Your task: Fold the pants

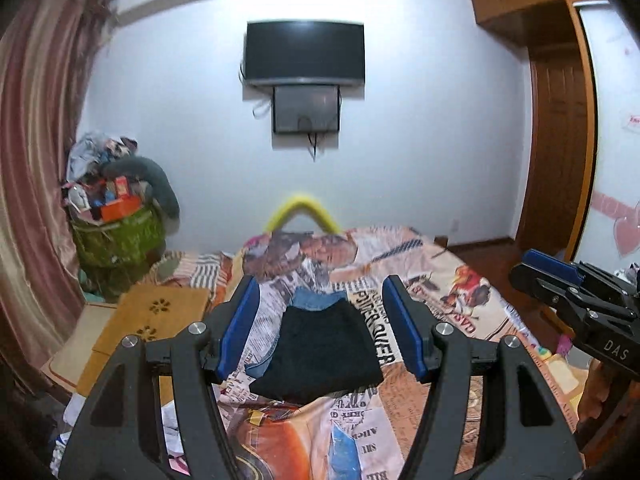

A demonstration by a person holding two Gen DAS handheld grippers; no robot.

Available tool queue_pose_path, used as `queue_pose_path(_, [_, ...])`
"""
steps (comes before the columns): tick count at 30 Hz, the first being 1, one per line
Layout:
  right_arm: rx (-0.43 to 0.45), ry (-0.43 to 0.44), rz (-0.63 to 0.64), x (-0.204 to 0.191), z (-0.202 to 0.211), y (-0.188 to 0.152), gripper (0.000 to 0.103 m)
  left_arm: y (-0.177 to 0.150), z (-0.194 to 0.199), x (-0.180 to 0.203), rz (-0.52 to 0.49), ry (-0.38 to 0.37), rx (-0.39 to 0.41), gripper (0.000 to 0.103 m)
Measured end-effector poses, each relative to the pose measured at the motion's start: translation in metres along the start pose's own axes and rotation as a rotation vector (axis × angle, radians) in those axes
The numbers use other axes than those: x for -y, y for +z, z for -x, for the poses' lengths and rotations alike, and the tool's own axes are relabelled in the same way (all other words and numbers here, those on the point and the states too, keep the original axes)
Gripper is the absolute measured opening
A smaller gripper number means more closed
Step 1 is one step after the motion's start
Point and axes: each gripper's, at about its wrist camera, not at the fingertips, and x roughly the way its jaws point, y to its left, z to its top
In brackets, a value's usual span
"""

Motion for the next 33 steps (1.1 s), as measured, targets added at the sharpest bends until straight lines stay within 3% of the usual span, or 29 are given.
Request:
queue_pose_path(6, [0.042, -0.003, 0.026, -0.021, 0.038, -0.006, 0.039, -0.014, 0.053, 0.011, 0.004, 0.024, 0.066, 0.068])
queue_pose_path(7, [0.052, -0.014, 0.029, -0.023, 0.042, -0.008, 0.044, -0.017, 0.061, 0.013, 0.014, 0.027, 0.08, 0.07])
queue_pose_path(12, [0.09, -0.042, 0.055, -0.033, 0.057, -0.01, 0.069, -0.021, 0.087, 0.024, 0.005, 0.025, 0.139, 0.097])
queue_pose_path(14, [0.103, -0.054, 0.062, -0.036, 0.06, -0.01, 0.084, -0.022, 0.094, 0.028, -0.01, 0.034, 0.157, 0.101])
queue_pose_path(18, [0.125, -0.08, 0.053, -0.037, 0.06, -0.01, 0.102, -0.025, 0.101, 0.031, -0.017, 0.057, 0.179, 0.103])
queue_pose_path(33, [0.118, -0.104, 0.026, -0.036, 0.069, -0.024, 0.103, -0.033, 0.098, 0.029, 0.003, 0.054, 0.162, 0.103])
